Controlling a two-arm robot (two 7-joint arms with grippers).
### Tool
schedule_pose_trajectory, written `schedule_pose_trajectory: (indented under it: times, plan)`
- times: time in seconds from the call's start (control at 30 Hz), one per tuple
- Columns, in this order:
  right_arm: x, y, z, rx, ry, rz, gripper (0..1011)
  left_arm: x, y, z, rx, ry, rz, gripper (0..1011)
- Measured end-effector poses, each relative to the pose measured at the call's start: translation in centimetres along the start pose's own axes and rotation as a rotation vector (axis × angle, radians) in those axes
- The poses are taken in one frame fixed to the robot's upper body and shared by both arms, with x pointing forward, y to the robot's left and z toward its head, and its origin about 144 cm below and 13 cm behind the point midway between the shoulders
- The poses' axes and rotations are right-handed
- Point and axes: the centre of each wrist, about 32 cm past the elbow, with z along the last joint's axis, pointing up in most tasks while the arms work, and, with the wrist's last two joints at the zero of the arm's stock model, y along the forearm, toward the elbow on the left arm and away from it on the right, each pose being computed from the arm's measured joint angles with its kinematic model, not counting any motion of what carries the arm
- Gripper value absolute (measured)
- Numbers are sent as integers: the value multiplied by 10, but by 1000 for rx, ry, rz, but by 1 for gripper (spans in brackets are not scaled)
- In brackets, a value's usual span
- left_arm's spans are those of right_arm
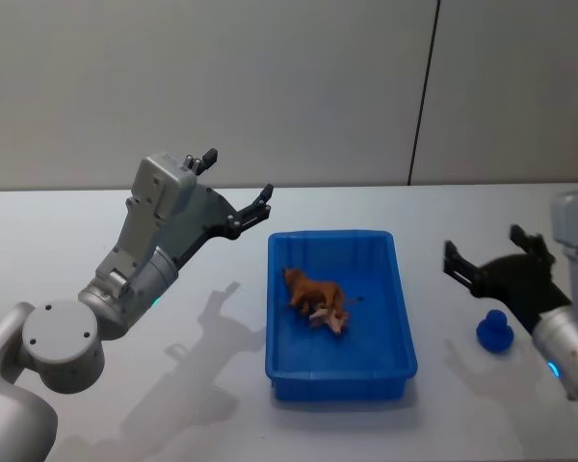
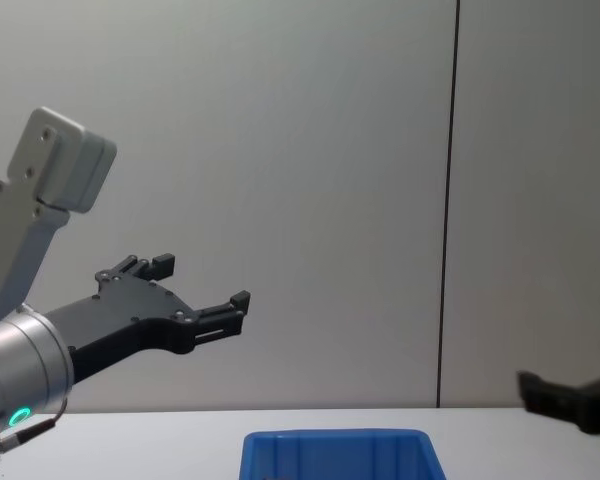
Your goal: Pick up the two dolls from the table and place them into the box.
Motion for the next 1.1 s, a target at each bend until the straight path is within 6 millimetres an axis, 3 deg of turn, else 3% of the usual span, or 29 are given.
schedule_pose_trajectory:
  times: [0.5, 1.1]
  plan:
    - [22, -16, -17, -129, 54, -95, 1001, 0, 0, 0, 0, 0, 0, 1001]
    - [29, -3, -43, -220, 126, -111, 1001, 0, 0, 0, 0, 0, 0, 1001]
